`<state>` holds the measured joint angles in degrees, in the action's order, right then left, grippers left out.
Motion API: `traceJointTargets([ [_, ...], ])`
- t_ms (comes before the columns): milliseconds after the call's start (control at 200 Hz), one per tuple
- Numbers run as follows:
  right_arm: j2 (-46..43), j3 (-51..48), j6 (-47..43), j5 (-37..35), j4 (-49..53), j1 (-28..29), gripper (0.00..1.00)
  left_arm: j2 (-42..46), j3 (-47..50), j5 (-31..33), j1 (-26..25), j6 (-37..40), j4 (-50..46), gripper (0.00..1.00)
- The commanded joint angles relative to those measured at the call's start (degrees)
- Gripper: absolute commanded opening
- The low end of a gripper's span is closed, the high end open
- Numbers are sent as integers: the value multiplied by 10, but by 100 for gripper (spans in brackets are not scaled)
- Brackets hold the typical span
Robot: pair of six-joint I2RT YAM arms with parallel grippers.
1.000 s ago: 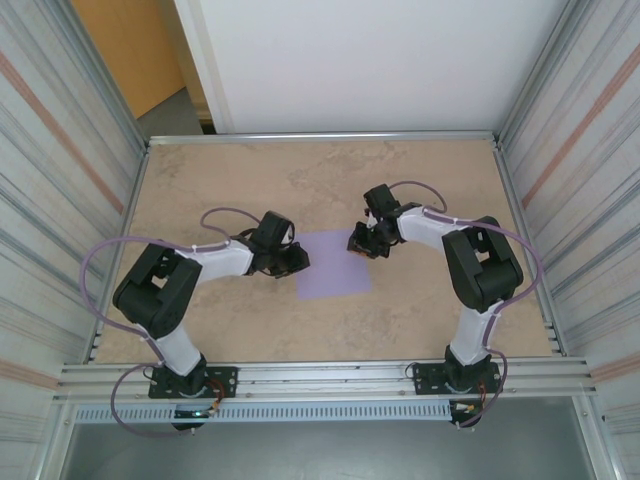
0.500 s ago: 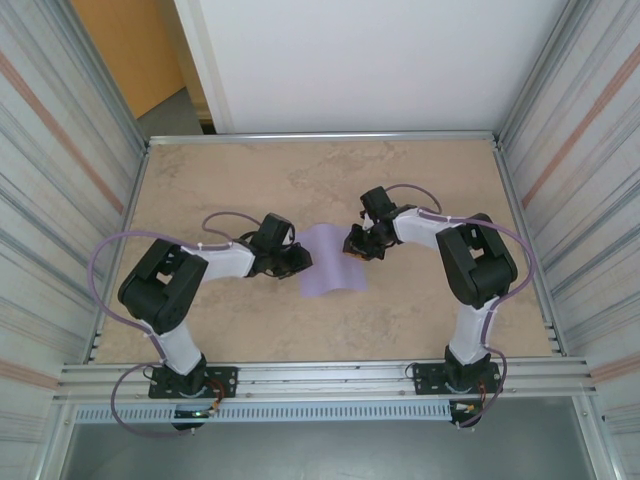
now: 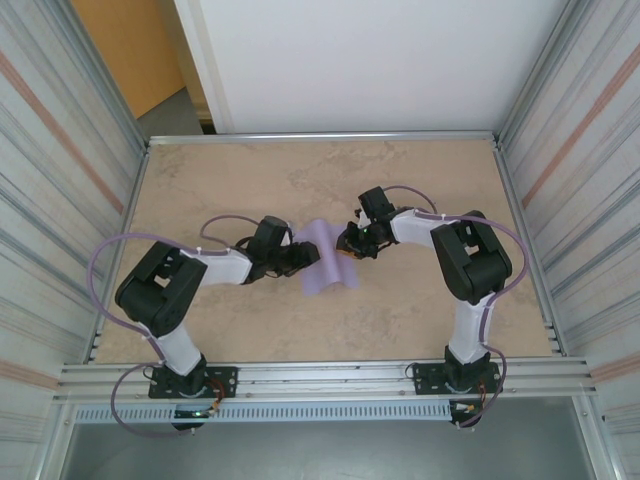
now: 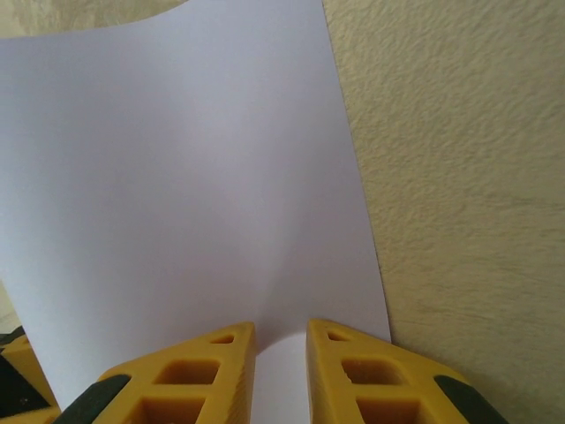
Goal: Fold a paper plane with a square sheet of paper (pick it up from the middle)
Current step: First fold in half a square sheet of paper at the center of the table.
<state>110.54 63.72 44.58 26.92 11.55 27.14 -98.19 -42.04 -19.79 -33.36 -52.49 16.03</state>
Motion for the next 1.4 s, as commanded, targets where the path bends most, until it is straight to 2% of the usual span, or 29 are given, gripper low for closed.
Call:
traceJointTargets([
  [0,20,-2,12,9,2,5,23,9,22,1,3,5,9,59],
  [165,23,0,11,13,-1,9,23,12,29,-5,2,4,23,71],
  [311,24,2,14,22,-7,20,23,12,23,-1,2,3,5,78],
  [556,33,5,32,35,-24,40,23,6,9,9,3,-1,-42,79],
  [752,23,1,37,40,-32,42,23,2,-5,16,5,-2,-79,73],
  [1052,-5,-10,34,42,-41,29,24,2,-19,16,8,11,-102,54],
  [1213,-38,-27,22,35,-54,9,30,10,-18,3,16,28,-94,40],
  [1288,-63,-38,10,28,-56,-3,35,21,-18,-7,21,40,-88,33],
  [1398,-97,-58,-6,40,-77,-26,43,55,-24,-39,29,69,-82,28],
])
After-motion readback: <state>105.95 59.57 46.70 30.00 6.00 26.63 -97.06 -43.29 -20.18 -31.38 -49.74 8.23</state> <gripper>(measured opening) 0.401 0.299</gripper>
